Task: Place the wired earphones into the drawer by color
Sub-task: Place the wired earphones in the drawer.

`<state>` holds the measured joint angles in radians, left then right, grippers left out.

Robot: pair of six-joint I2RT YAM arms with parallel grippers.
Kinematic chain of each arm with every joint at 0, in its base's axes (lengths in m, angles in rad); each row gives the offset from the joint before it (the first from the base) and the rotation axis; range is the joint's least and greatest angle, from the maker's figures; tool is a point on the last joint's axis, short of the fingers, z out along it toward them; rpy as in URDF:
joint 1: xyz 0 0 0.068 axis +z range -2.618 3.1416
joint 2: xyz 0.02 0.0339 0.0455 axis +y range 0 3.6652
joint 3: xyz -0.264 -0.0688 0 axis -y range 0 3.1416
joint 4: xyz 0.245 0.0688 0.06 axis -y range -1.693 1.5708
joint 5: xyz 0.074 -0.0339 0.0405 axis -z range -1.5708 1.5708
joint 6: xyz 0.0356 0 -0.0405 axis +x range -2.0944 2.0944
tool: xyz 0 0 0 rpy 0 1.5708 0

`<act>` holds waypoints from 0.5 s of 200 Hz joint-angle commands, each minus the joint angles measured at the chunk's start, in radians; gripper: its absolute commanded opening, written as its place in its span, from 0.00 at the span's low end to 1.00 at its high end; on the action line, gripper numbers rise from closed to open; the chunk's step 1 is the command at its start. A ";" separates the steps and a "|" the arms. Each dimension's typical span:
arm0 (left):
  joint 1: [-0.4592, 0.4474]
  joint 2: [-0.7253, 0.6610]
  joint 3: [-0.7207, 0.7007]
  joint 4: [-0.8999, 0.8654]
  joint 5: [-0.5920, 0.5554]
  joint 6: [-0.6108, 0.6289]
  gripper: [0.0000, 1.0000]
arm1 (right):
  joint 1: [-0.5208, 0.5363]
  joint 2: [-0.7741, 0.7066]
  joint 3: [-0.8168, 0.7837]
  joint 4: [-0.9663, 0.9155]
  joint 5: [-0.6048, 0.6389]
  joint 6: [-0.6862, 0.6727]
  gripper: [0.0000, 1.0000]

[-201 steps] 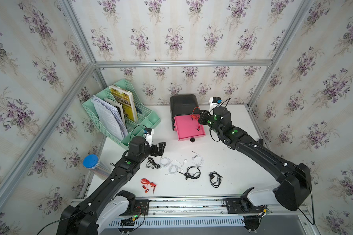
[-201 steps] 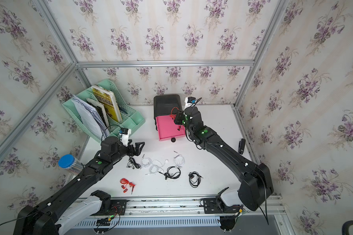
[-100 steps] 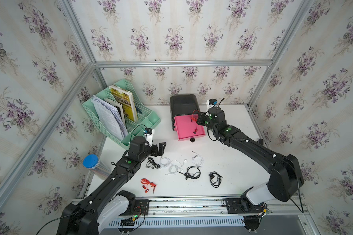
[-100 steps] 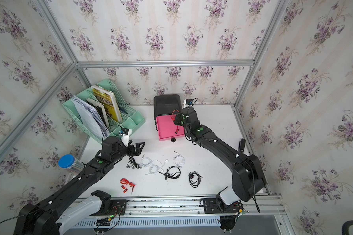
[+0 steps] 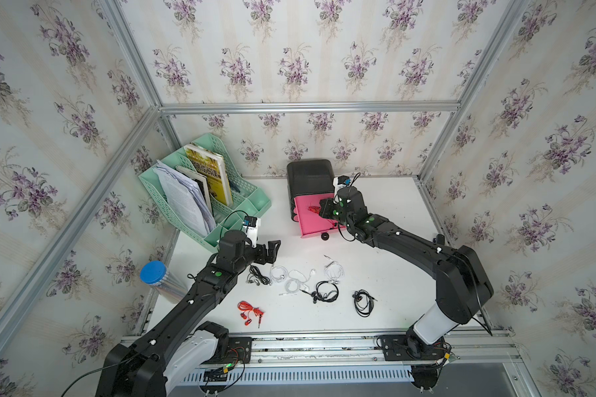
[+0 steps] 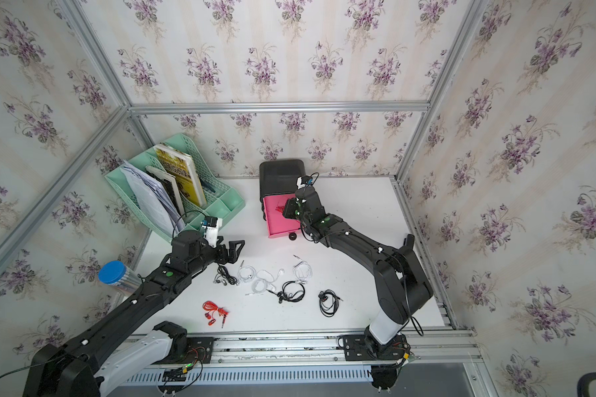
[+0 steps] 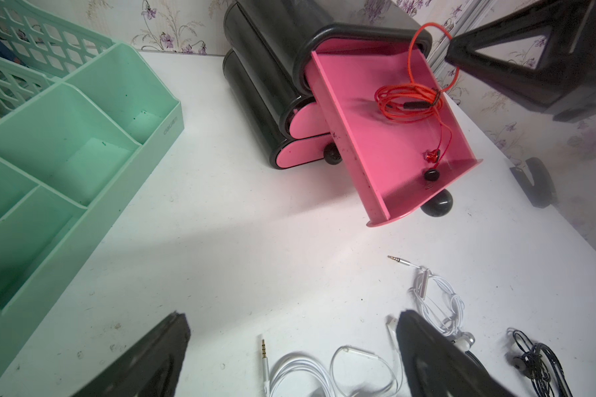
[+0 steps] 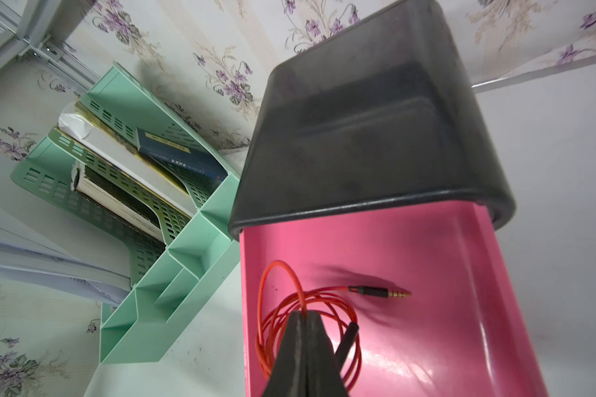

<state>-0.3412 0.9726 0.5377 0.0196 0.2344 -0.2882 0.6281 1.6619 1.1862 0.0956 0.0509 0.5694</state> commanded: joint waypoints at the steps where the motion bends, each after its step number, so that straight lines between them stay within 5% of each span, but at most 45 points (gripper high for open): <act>1: -0.001 -0.003 0.006 0.010 -0.003 0.012 0.99 | 0.005 0.023 0.006 0.036 -0.022 0.021 0.00; 29: -0.001 -0.006 0.005 0.009 -0.005 0.013 0.99 | 0.007 0.051 0.010 0.035 -0.056 0.037 0.05; 64: -0.001 -0.015 0.003 0.007 -0.012 0.011 0.99 | 0.007 0.043 0.017 0.006 -0.090 0.044 0.38; 100: -0.001 -0.028 -0.001 0.005 -0.021 0.011 0.99 | 0.008 -0.008 0.008 -0.025 -0.088 0.025 0.45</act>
<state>-0.3412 0.9516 0.5373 0.0193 0.2268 -0.2878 0.6353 1.6863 1.1961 0.0841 -0.0322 0.6056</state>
